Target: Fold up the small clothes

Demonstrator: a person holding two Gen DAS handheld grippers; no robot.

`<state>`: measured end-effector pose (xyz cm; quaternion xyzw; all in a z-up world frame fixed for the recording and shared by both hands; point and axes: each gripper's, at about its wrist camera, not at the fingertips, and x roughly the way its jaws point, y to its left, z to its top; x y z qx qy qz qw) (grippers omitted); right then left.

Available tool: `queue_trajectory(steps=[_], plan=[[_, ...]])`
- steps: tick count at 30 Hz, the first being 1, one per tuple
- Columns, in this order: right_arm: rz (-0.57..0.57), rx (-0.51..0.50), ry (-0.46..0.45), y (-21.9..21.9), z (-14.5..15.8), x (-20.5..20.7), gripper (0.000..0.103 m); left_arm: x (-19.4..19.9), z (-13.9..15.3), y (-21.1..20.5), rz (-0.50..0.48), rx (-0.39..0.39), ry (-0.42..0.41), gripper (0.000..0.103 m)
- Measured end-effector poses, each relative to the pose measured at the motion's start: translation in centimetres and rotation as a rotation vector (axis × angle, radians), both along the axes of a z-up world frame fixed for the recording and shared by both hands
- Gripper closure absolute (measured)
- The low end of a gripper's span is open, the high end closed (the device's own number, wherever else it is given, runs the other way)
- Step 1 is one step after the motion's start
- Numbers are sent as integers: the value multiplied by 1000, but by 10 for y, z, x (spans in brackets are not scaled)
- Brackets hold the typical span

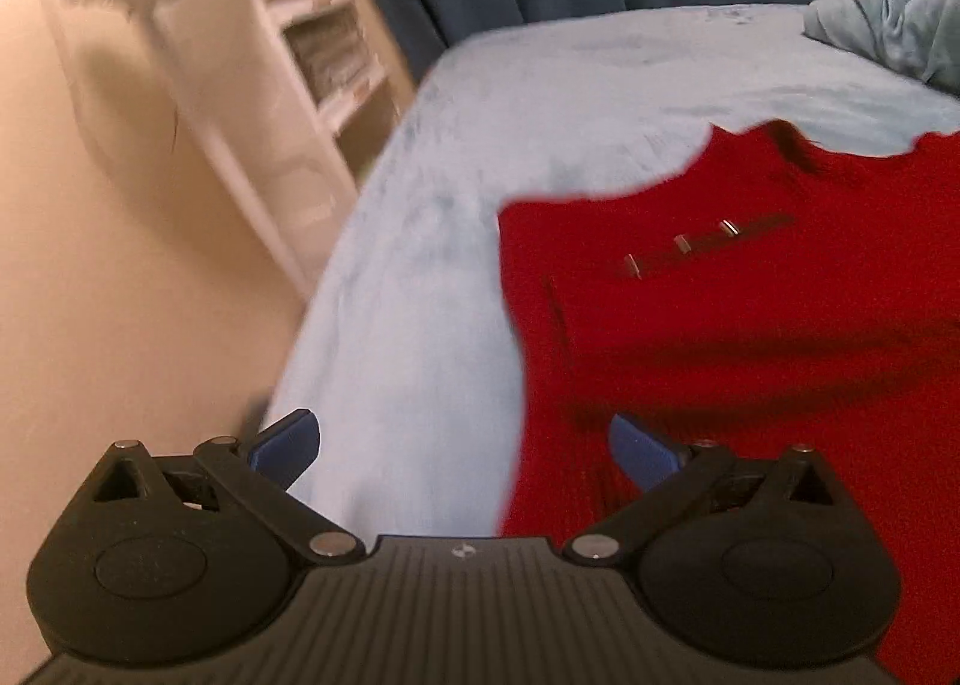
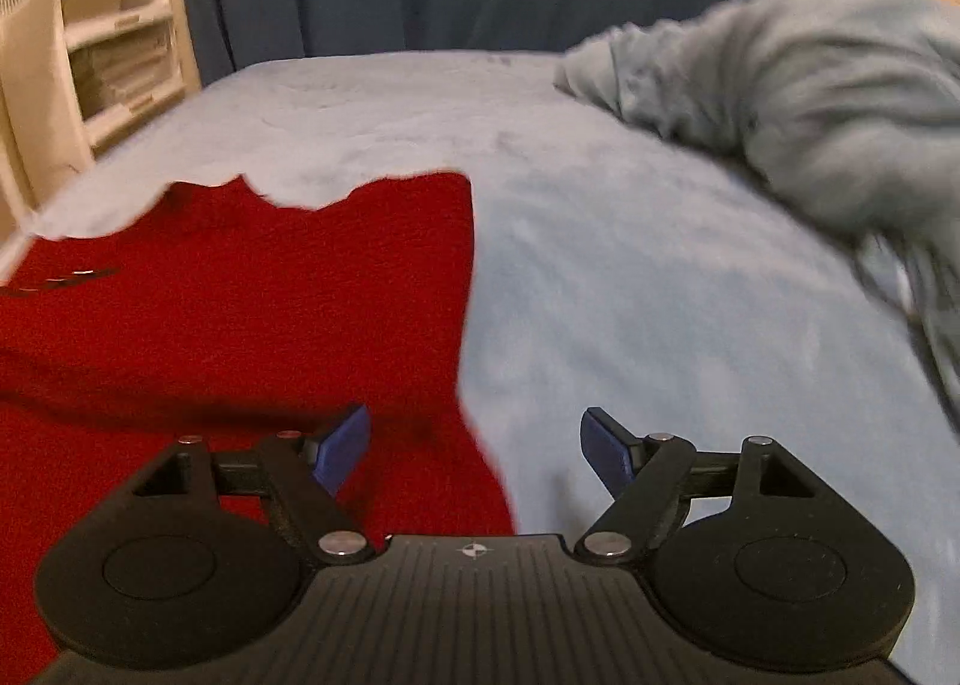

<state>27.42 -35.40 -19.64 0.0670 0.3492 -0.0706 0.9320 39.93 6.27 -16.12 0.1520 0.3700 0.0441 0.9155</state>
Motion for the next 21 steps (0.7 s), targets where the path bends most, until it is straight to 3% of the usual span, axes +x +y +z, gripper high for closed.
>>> queue_trajectory(steps=[2,5,7,12,21], plan=[[30,23,-8,13,16,-51,23,-48,10,9,14,-96,23,0],[102,-21,-13,47,34,-124,20,-119,21,15,30,-224,92,0],[150,-40,6,70,42,-165,20,-160,27,13,34,-271,138,0],[231,-1,24,102,65,-226,20,-247,51,4,36,-319,176,0],[197,3,-134,113,115,-306,20,-339,106,-17,-67,-292,42,0]])
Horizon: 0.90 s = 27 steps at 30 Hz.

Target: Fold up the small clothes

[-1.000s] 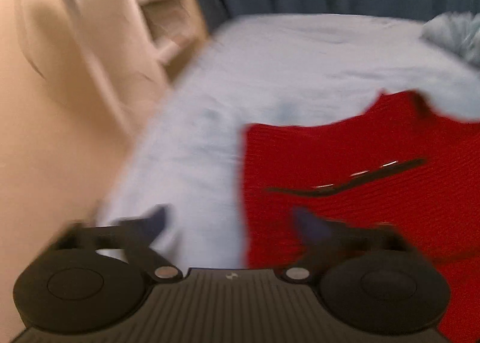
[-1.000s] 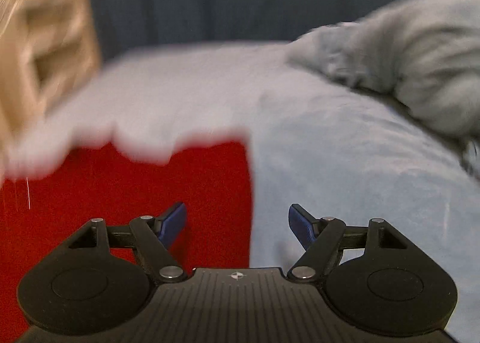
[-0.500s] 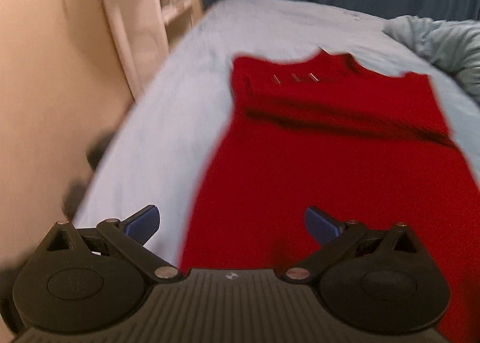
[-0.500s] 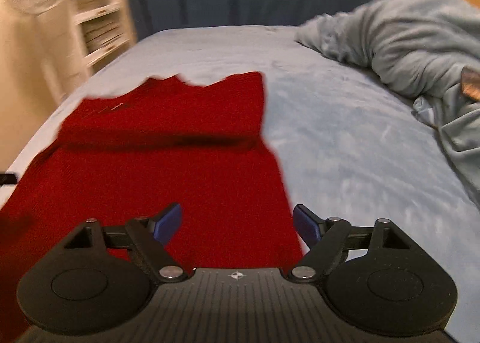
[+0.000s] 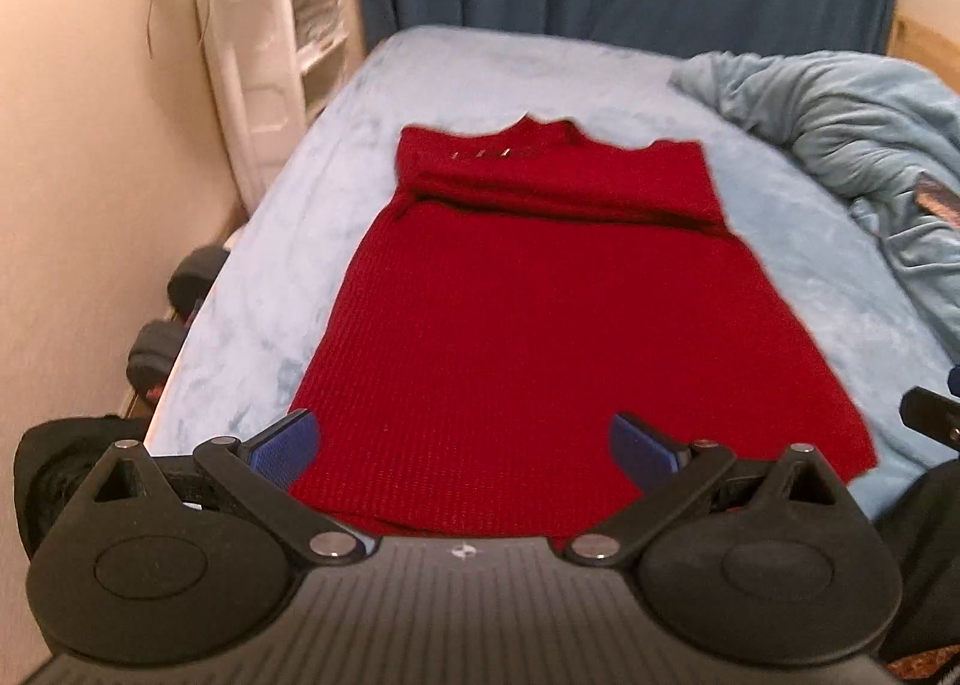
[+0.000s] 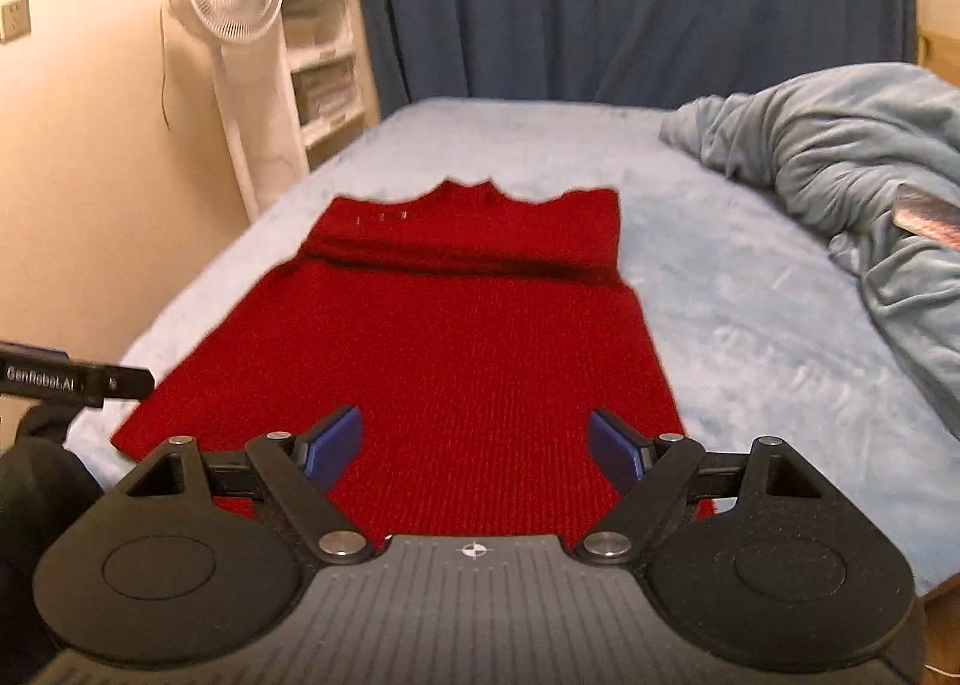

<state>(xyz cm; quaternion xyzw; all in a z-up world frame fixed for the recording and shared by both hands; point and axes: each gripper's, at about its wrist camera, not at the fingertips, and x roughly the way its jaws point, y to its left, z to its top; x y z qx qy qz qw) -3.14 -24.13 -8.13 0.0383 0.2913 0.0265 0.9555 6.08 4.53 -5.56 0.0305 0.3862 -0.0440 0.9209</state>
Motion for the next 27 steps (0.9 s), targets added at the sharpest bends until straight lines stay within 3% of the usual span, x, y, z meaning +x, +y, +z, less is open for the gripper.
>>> queue_trajectory(steps=[12,27], plan=[[-6,12,-47,3,11,-59,19,-50,24,-9,-29,-16,-88,0],[-9,53,-8,-10,0,-41,19,-34,19,-12,9,17,-67,0]])
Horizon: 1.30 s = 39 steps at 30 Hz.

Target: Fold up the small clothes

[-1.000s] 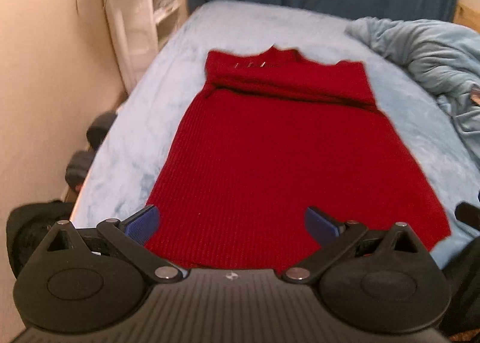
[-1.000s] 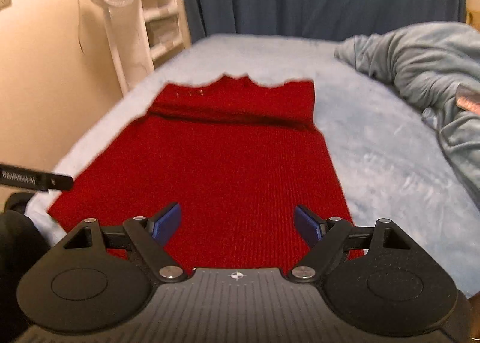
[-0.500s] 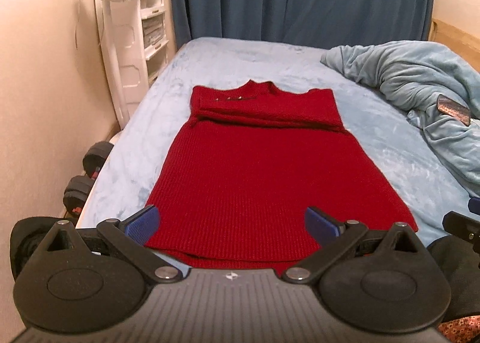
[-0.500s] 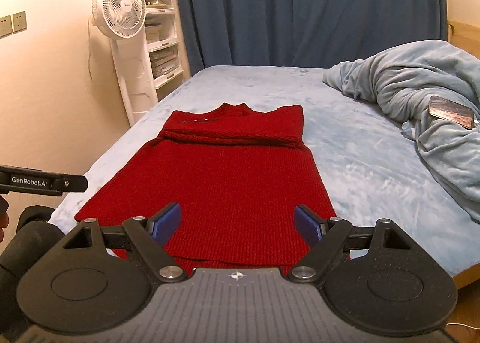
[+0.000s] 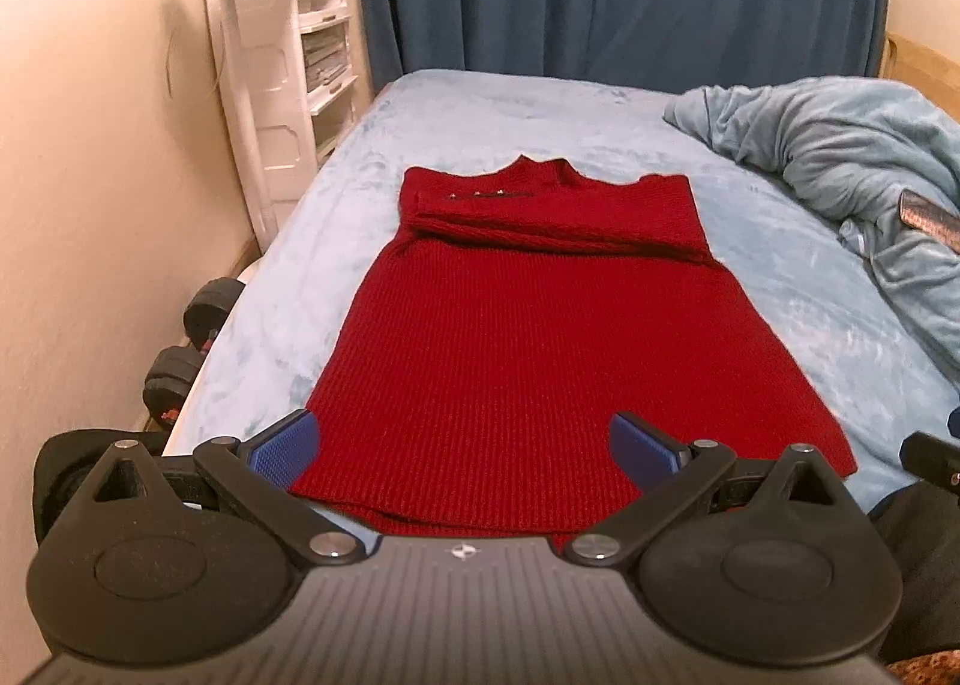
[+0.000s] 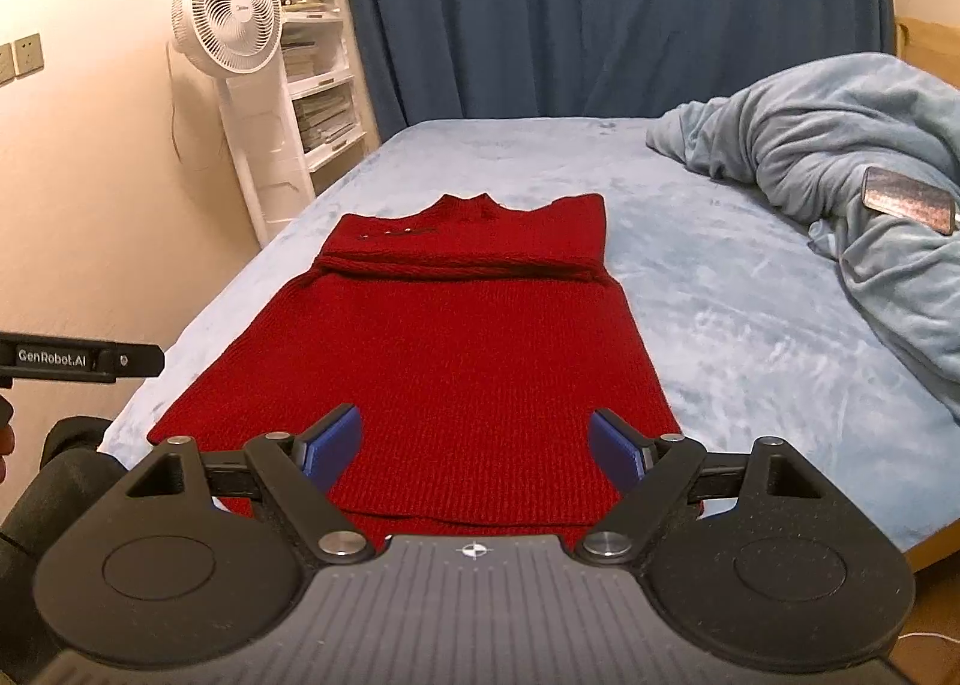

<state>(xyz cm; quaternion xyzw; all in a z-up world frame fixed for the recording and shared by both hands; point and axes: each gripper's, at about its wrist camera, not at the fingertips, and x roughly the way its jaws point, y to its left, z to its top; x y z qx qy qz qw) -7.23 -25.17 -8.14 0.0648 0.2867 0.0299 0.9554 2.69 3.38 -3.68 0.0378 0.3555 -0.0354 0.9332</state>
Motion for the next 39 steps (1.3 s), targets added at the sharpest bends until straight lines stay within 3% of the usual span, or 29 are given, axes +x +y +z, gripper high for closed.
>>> queue_trajectory(steps=[8,17,22,28,35,37,39], plan=[[9,4,40,0,-11,16,19,17,-11,8,35,17,32,0],[-48,-22,63,-20,-24,60,19,76,-25,38,107,61,26,0],[-100,-59,112,-34,-49,101,19,117,-51,55,91,110,35,0],[-156,-78,213,-55,-86,162,19,161,-102,59,-15,246,84,0],[-190,41,337,-84,-129,222,18,199,-144,72,-59,226,194,0],[-202,44,380,-90,-142,233,18,206,-152,76,-60,227,215,0],[-219,-4,407,-94,-152,236,17,211,-158,86,-61,176,245,0]])
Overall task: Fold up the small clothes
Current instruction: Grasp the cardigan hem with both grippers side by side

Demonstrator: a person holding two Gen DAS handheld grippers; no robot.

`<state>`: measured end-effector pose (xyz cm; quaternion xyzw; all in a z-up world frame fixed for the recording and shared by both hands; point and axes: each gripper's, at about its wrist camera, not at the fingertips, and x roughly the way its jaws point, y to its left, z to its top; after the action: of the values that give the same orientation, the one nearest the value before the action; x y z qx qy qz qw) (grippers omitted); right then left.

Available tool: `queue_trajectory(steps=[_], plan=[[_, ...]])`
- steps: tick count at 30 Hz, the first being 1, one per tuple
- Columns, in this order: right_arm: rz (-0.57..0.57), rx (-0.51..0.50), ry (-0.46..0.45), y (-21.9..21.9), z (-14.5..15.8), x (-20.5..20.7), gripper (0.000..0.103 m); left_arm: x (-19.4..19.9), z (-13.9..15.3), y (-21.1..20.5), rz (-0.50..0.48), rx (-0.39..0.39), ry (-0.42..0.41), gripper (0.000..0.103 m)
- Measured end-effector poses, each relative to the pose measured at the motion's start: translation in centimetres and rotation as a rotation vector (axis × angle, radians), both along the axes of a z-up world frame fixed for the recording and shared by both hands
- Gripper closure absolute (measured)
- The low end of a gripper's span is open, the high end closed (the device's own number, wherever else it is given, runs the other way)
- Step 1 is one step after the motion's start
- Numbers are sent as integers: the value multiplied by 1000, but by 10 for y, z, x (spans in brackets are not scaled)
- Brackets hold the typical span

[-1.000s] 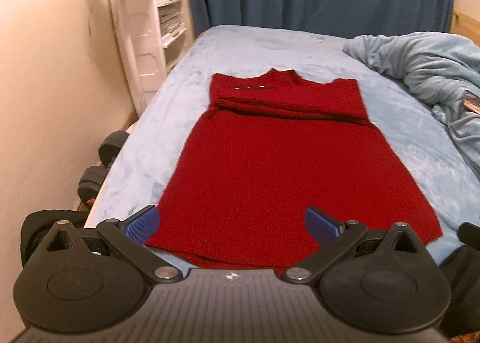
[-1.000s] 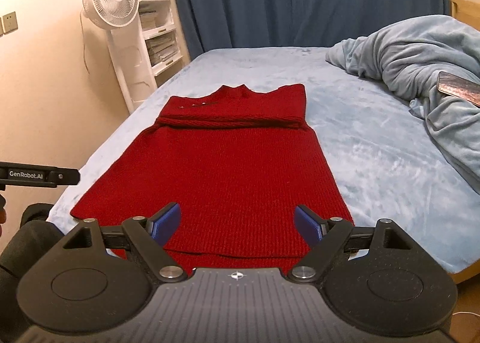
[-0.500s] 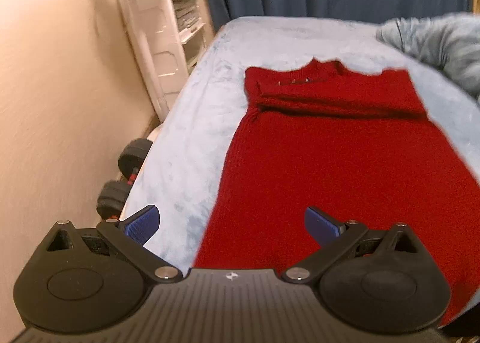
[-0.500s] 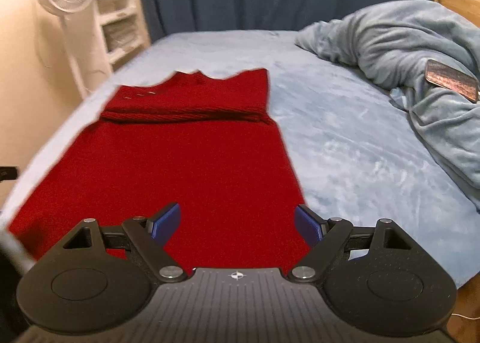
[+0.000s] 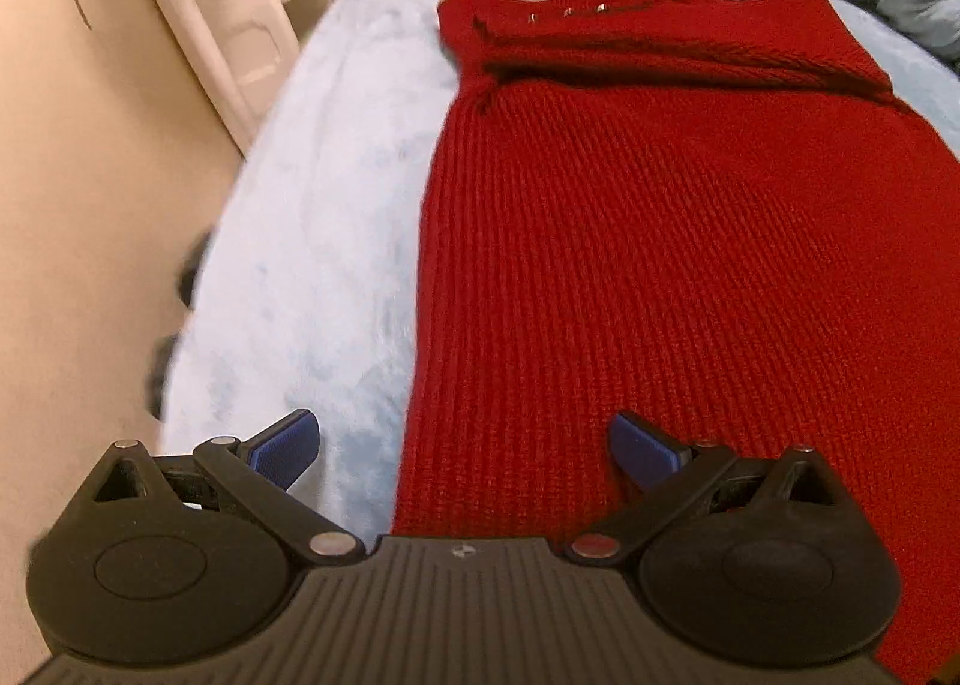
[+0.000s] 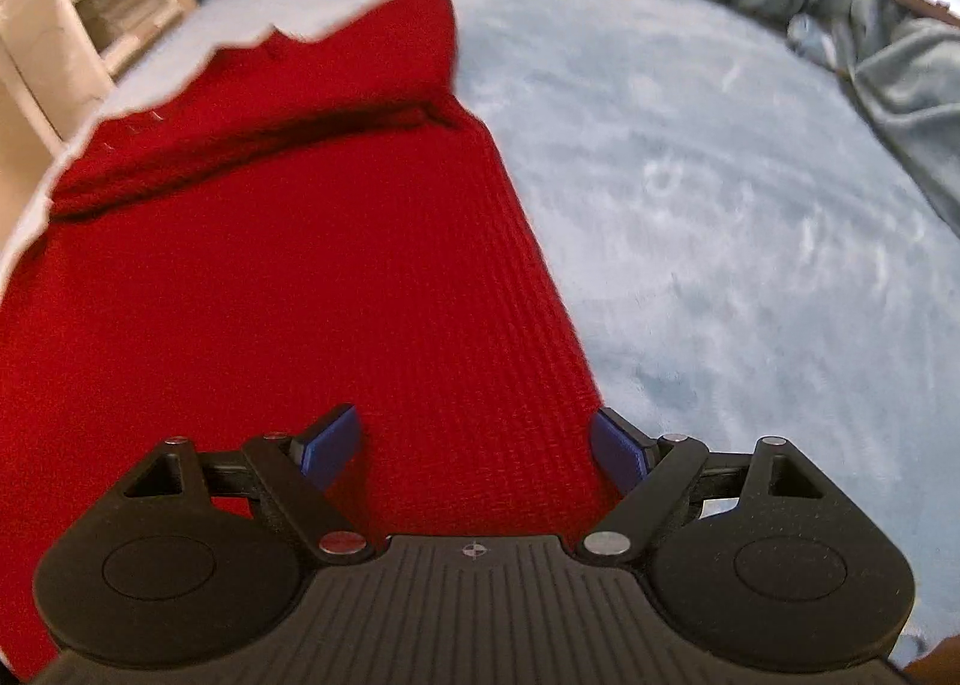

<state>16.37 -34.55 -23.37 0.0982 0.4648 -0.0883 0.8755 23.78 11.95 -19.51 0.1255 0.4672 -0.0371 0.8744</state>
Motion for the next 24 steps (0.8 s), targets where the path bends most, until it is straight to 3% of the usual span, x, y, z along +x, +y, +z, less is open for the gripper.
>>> queue_trajectory(steps=[2,6,10,12,13,14,15,16,17,18,19,21,24], plan=[[-9,-12,8,-8,-8,-5,12,3,-1,12,40,-74,31,0],[-18,94,-8,-31,-12,-27,10,0,-5,36,102,-226,95,0],[113,154,25,-26,-8,-46,13,-12,-1,39,67,-304,130,0],[180,179,29,-18,-4,-53,18,-14,2,34,25,-380,182,0],[193,198,29,-16,-2,-55,28,-15,4,30,8,-391,198,0],[197,227,29,-16,-1,-56,48,-16,5,26,-2,-386,209,2],[182,253,25,-16,1,-57,60,-17,6,22,-12,-376,220,17],[164,265,26,-19,2,-57,78,-18,8,18,-13,-350,219,35],[155,289,25,-21,3,-58,82,-20,12,17,-12,-339,218,42],[143,304,16,-22,5,-60,83,-21,15,19,-6,-358,223,71],[133,324,3,-23,8,-61,85,-23,19,22,8,-398,237,81],[137,346,-44,-22,24,-69,86,-29,30,25,37,-437,233,82],[188,301,-127,-14,57,-81,87,-42,51,25,35,-473,194,83]])
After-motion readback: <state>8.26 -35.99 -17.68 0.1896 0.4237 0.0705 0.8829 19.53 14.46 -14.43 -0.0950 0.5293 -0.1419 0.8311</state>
